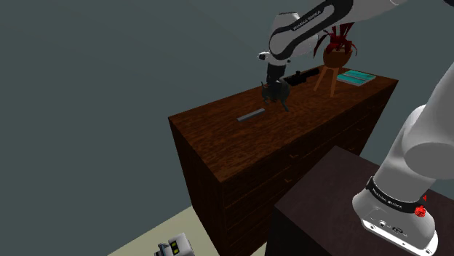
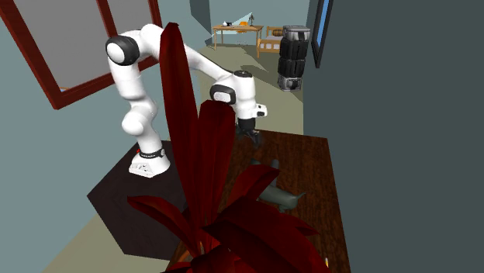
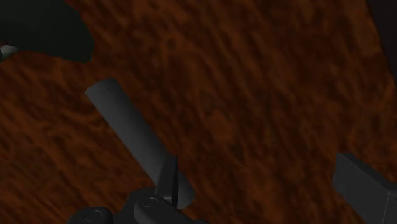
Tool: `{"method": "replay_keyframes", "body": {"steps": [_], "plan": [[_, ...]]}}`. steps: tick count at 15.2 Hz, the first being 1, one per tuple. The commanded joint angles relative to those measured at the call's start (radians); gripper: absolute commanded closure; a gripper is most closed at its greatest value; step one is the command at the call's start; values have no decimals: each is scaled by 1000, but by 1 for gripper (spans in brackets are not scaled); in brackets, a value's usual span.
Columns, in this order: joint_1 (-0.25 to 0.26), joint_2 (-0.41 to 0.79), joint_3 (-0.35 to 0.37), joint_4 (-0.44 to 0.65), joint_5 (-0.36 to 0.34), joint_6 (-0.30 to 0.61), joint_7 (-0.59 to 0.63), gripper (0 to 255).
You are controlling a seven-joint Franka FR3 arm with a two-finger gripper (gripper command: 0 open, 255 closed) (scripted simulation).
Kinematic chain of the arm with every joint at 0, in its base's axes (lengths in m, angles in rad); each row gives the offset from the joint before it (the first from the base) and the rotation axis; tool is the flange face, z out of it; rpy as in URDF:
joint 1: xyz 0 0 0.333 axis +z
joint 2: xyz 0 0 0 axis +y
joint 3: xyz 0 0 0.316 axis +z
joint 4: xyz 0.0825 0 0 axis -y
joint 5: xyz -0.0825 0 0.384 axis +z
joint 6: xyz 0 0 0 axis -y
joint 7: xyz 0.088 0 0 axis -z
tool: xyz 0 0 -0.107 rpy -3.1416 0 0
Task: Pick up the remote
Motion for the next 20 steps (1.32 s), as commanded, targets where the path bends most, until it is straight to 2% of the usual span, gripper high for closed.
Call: {"method": "replay_keyframes", "body": {"steps": [1, 7, 12, 20], "plan": [[4, 82, -2, 50, 22, 29, -85, 0], [-13, 319, 30, 220, 77, 92, -306, 0], [-37, 510, 76, 388, 90, 116, -454, 0], [-46, 581, 89, 383, 106, 192, -469, 0]]}}
